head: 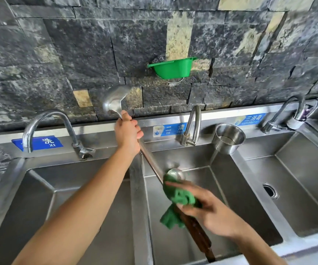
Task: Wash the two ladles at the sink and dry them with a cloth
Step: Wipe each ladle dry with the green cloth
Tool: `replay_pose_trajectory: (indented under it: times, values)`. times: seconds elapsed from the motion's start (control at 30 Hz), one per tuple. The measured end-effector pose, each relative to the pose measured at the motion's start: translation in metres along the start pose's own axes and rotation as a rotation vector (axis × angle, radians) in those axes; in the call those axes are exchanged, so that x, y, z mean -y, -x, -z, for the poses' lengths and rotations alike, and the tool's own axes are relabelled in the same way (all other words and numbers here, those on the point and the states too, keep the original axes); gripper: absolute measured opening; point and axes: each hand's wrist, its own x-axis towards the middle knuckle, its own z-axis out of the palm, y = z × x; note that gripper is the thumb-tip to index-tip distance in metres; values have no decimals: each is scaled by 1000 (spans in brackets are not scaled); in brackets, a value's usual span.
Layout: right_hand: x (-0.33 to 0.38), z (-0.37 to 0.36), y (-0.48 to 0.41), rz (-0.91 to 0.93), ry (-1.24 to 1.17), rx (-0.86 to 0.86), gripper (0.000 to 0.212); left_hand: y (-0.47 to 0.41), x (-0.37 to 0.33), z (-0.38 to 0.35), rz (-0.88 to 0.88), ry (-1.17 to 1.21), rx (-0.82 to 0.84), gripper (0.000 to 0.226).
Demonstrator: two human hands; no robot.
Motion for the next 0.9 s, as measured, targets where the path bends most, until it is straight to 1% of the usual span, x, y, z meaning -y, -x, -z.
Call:
replay_pose_trajectory:
  times: [0.03, 0.07, 0.13, 0.17, 0.2, 0.23, 0.27, 0.3, 0.33, 0.37, 0.4, 0.43, 0.47, 0.53, 0.6, 0.7, 0.8, 0.83, 0.87, 0.9]
  values:
    - [-5, 10, 9, 73, 176, 13, 56, -3, 2, -1, -11, 3, -32, 36]
    - [-8, 18, 19, 112, 280, 35, 60, -6, 2, -1, -19, 11, -58, 36]
    - [-19, 37, 47, 55, 285, 140, 52, -12, 4, 0, -36, 22, -93, 33]
    - [-26, 49, 64, -14, 246, 187, 45, -15, 5, 1, -42, 21, -98, 32]
    - [-29, 63, 79, -81, 178, 200, 39, -17, 6, 2, -45, 20, -96, 32]
    - [-32, 75, 89, -195, 23, 154, 36, -18, 6, 4, -43, 21, -85, 33]
    - [-40, 88, 94, -334, -170, 45, 33, -18, 7, 5, -35, 25, -64, 34]
    - [-53, 101, 98, -474, -301, -116, 28, -17, 10, 5, -17, 32, -38, 36]
    - [-67, 116, 100, -588, -373, -275, 23, -16, 13, 4, 5, 45, -8, 38]
    - [-75, 127, 94, -681, -452, -390, 26, -13, 18, 2, 33, 62, 26, 39]
    - [-80, 131, 81, -727, -596, -443, 34, -9, 24, 2, 64, 89, 66, 41]
    - [-78, 133, 66, -715, -773, -424, 39, -3, 33, -2, 94, 128, 109, 41]
    - [-72, 133, 53, -663, -928, -379, 43, 4, 45, -5, 125, 178, 153, 41]
    - [-66, 123, 31, -589, -1044, -258, 48, 16, 69, -14, 191, 305, 229, 40]
    - [-62, 103, 14, -614, -976, -106, 54, 25, 94, -21, 250, 427, 284, 38]
    - [-66, 80, 1, -555, -858, 72, 53, 30, 129, -20, 376, 576, 372, 39]
    - [-84, 69, 0, -563, -743, 95, 54, 25, 162, -6, 522, 702, 469, 42]
    - [-91, 67, 1, -556, -714, 85, 52, 23, 172, -1, 555, 703, 469, 43]
    - [-97, 66, 3, -543, -701, 76, 47, 22, 181, 3, 575, 662, 436, 44]
    - [-105, 65, 6, -523, -691, 73, 44, 21, 191, 5, 585, 573, 373, 44]
